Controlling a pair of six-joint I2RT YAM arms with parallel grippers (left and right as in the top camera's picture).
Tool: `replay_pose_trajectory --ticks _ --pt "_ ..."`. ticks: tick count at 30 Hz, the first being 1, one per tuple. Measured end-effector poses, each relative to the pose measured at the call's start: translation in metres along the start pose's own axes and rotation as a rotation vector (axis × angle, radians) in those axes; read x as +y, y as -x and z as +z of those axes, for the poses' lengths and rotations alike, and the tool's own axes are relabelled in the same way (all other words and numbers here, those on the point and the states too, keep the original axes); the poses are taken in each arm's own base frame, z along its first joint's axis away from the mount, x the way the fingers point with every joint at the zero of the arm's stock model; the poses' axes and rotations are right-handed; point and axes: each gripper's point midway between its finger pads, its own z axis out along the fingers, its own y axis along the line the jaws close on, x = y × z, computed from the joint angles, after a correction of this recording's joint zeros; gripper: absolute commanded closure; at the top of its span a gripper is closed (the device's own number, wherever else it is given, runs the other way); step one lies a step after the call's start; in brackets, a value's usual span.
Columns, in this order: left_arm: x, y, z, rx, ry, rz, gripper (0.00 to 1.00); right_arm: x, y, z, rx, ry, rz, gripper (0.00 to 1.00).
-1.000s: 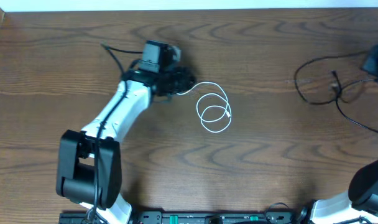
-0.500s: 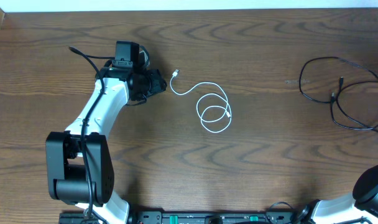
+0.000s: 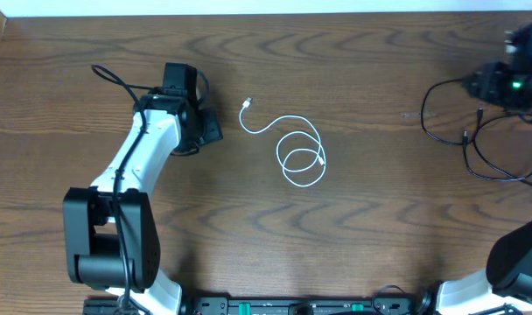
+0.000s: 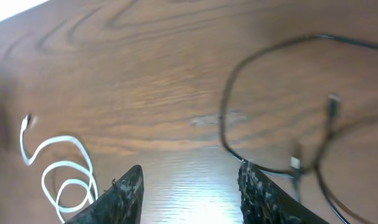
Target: Untangle cables
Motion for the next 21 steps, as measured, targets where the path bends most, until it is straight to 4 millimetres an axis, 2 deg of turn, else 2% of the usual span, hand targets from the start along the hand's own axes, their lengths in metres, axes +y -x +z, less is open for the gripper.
replay_pose_trajectory --ticks 6,7,8,11,15,18,21 --pt "0.019 -0.001 -0.007 -0.012 0.100 -0.002 0.31 0.071 -0.040 0.042 0.111 0.118 -0.232 0.53" --pt "0.021 -0.001 -0.008 -0.012 0.105 -0.003 0.30 0.076 -0.043 0.046 0.119 0.126 -0.247 0.53" --pt "0.023 -0.001 -0.008 -0.012 0.110 -0.007 0.29 0.094 -0.055 0.057 0.135 0.154 -0.304 0.52" --pt "0.028 -0.002 -0.008 -0.005 0.123 -0.014 0.28 0.121 -0.076 0.075 0.159 0.195 -0.386 0.52" --pt "0.031 -0.005 -0.009 0.008 0.137 -0.015 0.28 0.167 -0.110 0.098 0.172 0.265 -0.515 0.50" --pt "0.031 -0.005 -0.009 0.008 0.137 -0.015 0.28 0.199 -0.129 0.110 0.157 0.312 -0.541 0.49" --pt "0.031 -0.005 -0.009 0.007 0.138 -0.015 0.28 0.231 -0.144 0.120 0.128 0.364 -0.472 0.50"
